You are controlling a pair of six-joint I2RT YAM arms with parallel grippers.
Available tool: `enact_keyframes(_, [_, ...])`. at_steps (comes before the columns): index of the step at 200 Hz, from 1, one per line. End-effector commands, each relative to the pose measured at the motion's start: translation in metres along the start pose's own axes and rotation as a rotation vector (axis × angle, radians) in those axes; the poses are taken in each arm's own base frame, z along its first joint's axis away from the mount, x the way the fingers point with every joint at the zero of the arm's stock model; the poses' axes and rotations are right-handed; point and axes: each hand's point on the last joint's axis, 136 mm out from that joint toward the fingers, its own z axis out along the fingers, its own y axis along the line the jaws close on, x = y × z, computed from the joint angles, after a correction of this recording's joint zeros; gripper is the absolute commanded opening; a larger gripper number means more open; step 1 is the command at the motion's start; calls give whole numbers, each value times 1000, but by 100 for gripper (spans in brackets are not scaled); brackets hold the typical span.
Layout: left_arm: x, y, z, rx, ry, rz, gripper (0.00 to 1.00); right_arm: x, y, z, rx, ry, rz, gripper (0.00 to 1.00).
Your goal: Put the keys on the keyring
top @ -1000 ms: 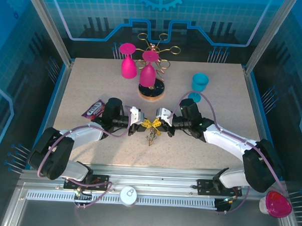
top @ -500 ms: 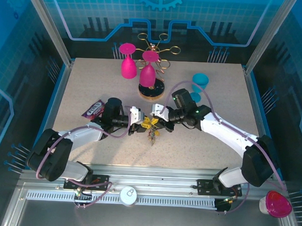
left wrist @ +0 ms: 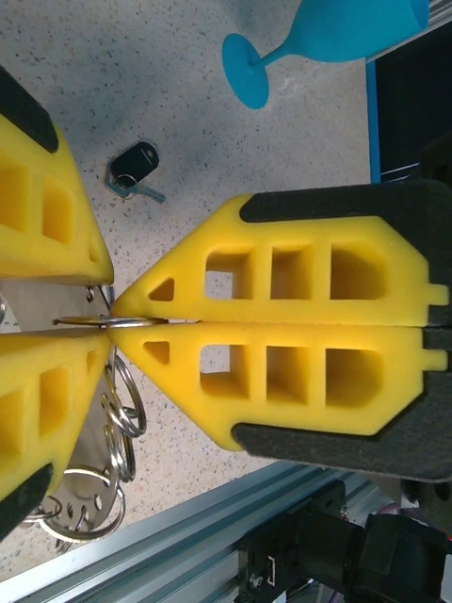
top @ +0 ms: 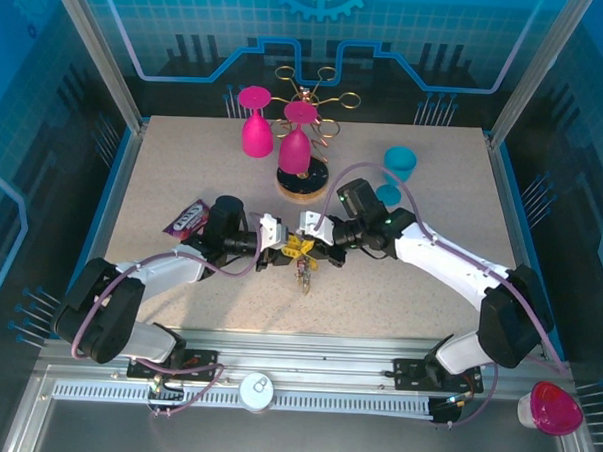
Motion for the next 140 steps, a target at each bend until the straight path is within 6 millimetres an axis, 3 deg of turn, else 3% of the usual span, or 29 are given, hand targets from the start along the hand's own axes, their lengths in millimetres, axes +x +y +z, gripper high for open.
enact_keyframes(1, [-13,-2,-2,12,-21,46,21,-17,0,-7,1,-131,5,0])
enact_keyframes(67, [-18,-4,-3,21,-44,50,9,-21,-2,-11,-1,-274,26,0])
enact_keyframes(71, [-18,-5,-3,21,-44,51,8,-13,2,-7,-12,-265,41,0])
enact_keyframes(89, [-19,-4,-4,17,-45,59,0,-11,3,-5,-13,-274,45,0])
enact_keyframes(115, [-18,-2,-5,-4,-32,83,0,5,-5,0,46,-204,43,0])
enact_keyframes(130, [-17,1,-7,-31,-8,105,0,16,-8,-1,82,-138,27,20])
enact_keyframes(140, [-16,1,-7,-39,17,122,0,20,-9,-3,102,-92,7,28])
